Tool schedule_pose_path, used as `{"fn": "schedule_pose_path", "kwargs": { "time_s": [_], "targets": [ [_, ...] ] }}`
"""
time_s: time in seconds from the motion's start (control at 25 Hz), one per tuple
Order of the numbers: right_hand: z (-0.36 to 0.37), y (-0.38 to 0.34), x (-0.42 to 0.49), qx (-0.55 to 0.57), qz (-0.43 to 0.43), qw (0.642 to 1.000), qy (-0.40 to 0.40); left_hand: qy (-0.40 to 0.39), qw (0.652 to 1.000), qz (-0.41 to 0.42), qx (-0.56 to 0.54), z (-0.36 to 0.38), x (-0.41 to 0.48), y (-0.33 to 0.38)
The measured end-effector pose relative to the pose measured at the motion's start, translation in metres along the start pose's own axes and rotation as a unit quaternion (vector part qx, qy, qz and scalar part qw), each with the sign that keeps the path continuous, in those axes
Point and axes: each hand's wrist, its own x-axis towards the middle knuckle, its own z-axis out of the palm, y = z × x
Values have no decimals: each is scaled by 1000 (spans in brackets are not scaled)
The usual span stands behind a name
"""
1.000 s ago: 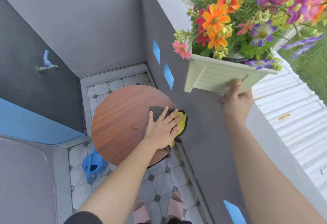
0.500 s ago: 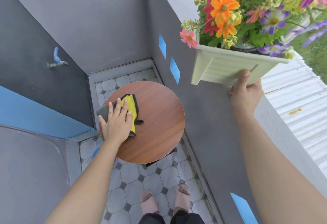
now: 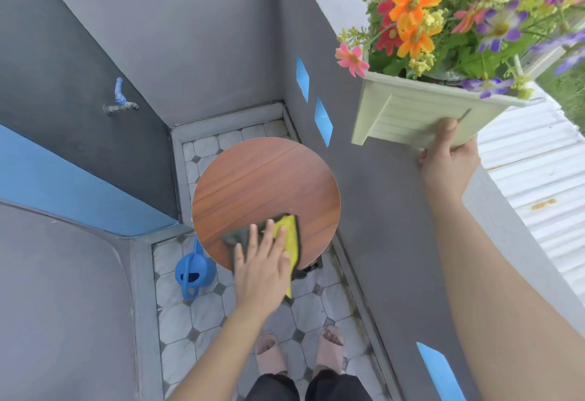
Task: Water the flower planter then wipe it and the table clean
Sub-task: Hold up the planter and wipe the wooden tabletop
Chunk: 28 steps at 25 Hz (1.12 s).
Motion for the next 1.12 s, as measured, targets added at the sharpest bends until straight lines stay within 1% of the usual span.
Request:
{"fn": "schedule_pose_path", "kwargs": {
  "time_s": [0.12,0.16,0.28,0.48,0.56,0.64,0.68,0.76,0.88,0.92,1.0,1.08,1.12],
  "targets": [
    [1,2,1,-1,0,1000,2,-15,994,111,14,19,10,48],
    [2,2,1,-3,3,1000,4,-9,990,139,28,21,18,59],
    [3,3,1,2,3,1000,11,-10,984,173,52,24,32,64],
    [2,4,3,11,7,1000,7,25,969,219,110,31,14,28],
    [2,4,4,13,8,1000,3,81,954,259,129,35,8,6],
    [2,4,5,15,11,1000,-4,141,930,305,146,37,3,-18],
    [2,4,5,18,11,1000,-9,157,923,319,148,36,0,-30],
    [0,5,7,26,11,999,-21,159,913,346,146,30,-7,-56],
    [-3,5,10,52,20,997,-62,149,902,390,112,14,-15,-90],
    [-4,5,10,59,20,995,-74,155,904,389,91,7,-17,-98],
    [-6,3,11,66,19,994,-85,177,923,340,34,-7,-16,-110],
    [-7,2,10,80,11,993,-80,216,943,249,-49,-17,-11,-116],
    [-8,1,9,84,8,994,-76,236,950,179,-98,-21,-9,-117]
  ]
}}
